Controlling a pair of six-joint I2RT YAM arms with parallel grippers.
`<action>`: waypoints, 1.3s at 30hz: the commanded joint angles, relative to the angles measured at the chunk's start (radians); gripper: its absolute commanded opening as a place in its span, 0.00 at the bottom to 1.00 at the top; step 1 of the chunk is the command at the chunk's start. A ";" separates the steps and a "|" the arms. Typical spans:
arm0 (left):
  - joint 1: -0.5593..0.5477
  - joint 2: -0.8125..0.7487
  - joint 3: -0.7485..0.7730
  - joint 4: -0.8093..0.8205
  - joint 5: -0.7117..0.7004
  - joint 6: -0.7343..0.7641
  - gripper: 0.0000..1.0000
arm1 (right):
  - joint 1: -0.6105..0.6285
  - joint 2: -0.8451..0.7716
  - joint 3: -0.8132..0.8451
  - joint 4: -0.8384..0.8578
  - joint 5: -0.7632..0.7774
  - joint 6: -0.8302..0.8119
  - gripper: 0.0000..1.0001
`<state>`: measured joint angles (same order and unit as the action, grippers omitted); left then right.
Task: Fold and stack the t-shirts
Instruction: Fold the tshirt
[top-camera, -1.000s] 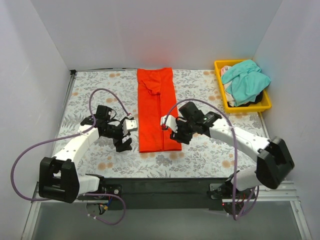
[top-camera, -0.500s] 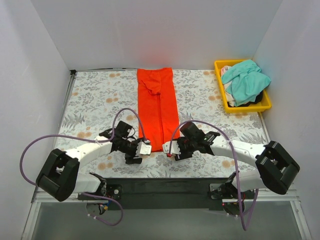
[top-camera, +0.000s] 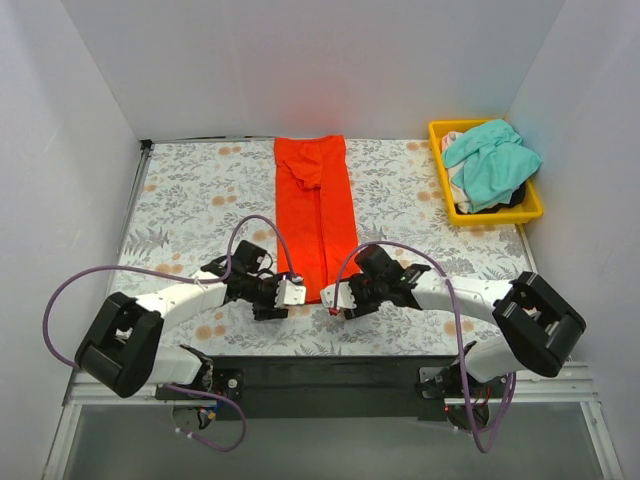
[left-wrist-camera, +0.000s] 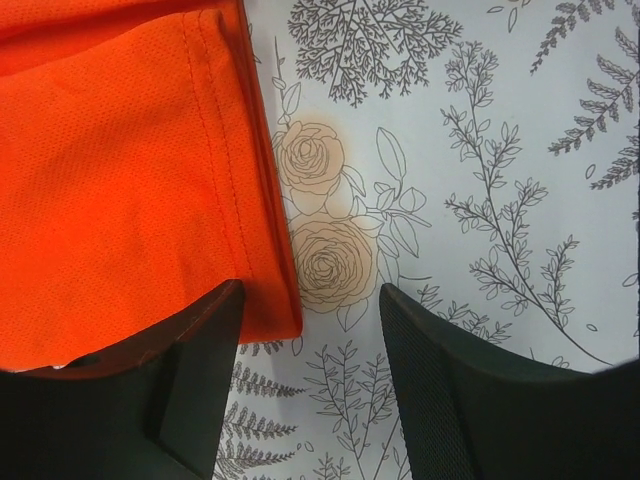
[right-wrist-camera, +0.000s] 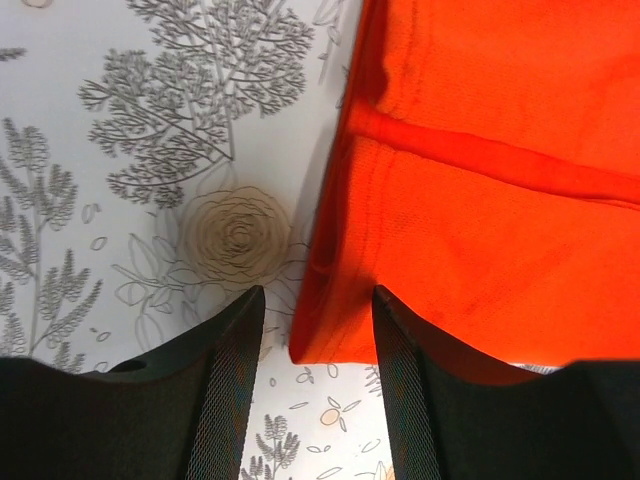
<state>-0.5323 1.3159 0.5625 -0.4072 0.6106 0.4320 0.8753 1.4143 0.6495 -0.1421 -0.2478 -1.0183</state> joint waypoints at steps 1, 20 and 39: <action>-0.005 0.009 0.004 0.036 -0.023 -0.007 0.55 | -0.025 0.041 0.032 -0.028 -0.024 -0.003 0.54; -0.005 -0.013 0.011 0.102 -0.048 -0.078 0.00 | -0.033 0.062 0.094 -0.117 -0.037 0.090 0.01; 0.184 0.038 0.443 -0.122 0.170 -0.163 0.00 | -0.185 -0.003 0.453 -0.349 -0.108 0.055 0.01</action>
<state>-0.3981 1.2881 0.9066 -0.5385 0.7166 0.2955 0.7204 1.3636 1.0145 -0.4477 -0.3237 -0.9031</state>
